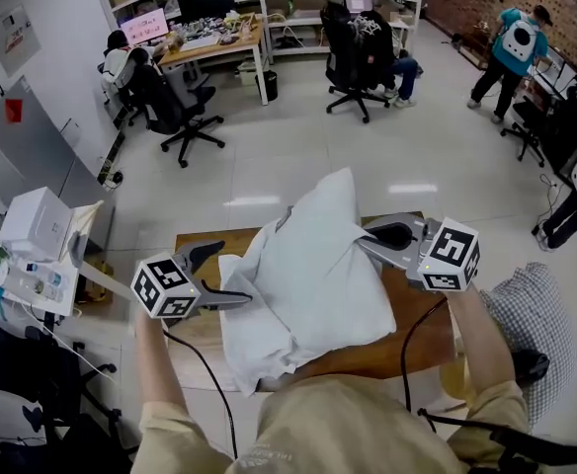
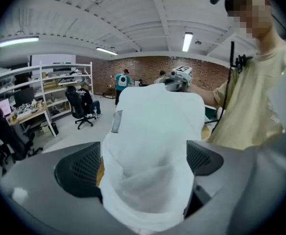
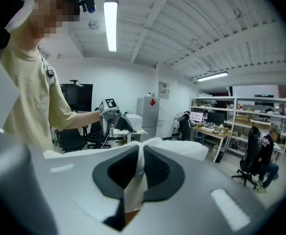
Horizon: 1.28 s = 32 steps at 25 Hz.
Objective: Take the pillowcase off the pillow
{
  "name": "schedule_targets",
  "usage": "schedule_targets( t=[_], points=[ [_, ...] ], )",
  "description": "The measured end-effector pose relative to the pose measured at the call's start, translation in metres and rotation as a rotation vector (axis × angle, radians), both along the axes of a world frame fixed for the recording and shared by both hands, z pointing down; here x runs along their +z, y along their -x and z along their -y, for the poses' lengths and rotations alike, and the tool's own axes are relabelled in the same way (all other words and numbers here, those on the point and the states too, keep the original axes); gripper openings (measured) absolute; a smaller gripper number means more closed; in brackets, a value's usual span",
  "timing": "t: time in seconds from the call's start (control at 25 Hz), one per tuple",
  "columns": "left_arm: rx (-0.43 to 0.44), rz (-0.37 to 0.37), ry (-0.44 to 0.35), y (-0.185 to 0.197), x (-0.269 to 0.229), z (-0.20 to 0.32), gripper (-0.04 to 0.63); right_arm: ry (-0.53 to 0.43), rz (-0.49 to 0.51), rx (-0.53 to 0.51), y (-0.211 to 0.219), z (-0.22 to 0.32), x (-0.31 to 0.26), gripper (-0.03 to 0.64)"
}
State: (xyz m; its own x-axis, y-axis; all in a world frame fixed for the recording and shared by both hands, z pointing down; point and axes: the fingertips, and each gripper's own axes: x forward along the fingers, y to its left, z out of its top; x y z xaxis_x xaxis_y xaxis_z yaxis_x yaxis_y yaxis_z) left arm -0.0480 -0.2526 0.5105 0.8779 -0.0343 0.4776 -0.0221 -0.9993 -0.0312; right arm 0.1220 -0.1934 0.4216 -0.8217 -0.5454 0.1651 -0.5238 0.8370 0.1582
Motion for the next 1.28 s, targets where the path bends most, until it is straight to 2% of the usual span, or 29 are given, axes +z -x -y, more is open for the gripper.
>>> schedule_targets(
  t=[0.2,0.32,0.36,0.44,0.52,0.56,0.6,0.72,0.8,0.84,0.92,1.0,1.12,1.16,1.28],
  points=[
    [-0.135,-0.020,0.239,-0.003,0.073,0.089,0.531,-0.045,-0.042,-0.060,0.034,-0.016,0.003,0.015],
    [-0.220,-0.028,0.317,-0.010,0.102,0.138,0.459,-0.070,-0.074,-0.089,0.048,-0.020,0.001,0.015],
    [-0.244,-0.037,0.355,-0.014,0.111,0.150,0.406,-0.075,-0.077,-0.098,0.050,-0.020,0.001,0.015],
    [-0.284,-0.032,0.414,-0.022,0.130,0.165,0.248,-0.079,-0.073,-0.116,0.053,-0.020,-0.002,0.015],
    [-0.336,0.016,0.436,-0.027,0.157,0.171,0.130,-0.081,-0.054,-0.135,0.055,-0.026,-0.006,0.015],
    [-0.379,0.054,0.440,-0.026,0.175,0.174,0.039,-0.080,-0.041,-0.144,0.055,-0.030,-0.008,0.014],
    [-0.437,0.100,0.433,-0.021,0.196,0.180,0.006,-0.077,-0.027,-0.151,0.053,-0.034,-0.010,0.014],
    [-0.670,0.269,0.341,0.020,0.277,0.210,0.005,-0.046,0.024,-0.144,0.039,-0.038,-0.008,0.012],
    [-0.802,0.333,0.318,0.059,0.334,0.224,0.005,-0.013,0.044,-0.111,0.032,-0.032,0.001,0.012],
    [-0.849,0.324,0.347,0.073,0.355,0.224,0.006,0.003,0.044,-0.092,0.030,-0.028,0.007,0.012],
    [-0.904,0.243,0.430,0.083,0.371,0.219,0.006,0.028,0.048,-0.069,0.028,-0.021,0.018,0.012],
    [-0.904,0.173,0.449,0.078,0.360,0.217,0.006,0.036,0.064,-0.049,0.026,-0.016,0.020,0.012],
    [-0.856,0.073,0.401,0.072,0.306,0.222,0.035,0.036,0.074,-0.022,0.024,-0.008,0.018,0.013],
    [-0.823,0.035,0.386,0.071,0.280,0.220,0.079,0.040,0.075,-0.015,0.023,-0.004,0.018,0.014],
    [-0.698,-0.050,0.358,0.059,0.199,0.190,0.316,0.049,0.082,0.006,0.011,0.007,0.018,0.014]
  ],
)
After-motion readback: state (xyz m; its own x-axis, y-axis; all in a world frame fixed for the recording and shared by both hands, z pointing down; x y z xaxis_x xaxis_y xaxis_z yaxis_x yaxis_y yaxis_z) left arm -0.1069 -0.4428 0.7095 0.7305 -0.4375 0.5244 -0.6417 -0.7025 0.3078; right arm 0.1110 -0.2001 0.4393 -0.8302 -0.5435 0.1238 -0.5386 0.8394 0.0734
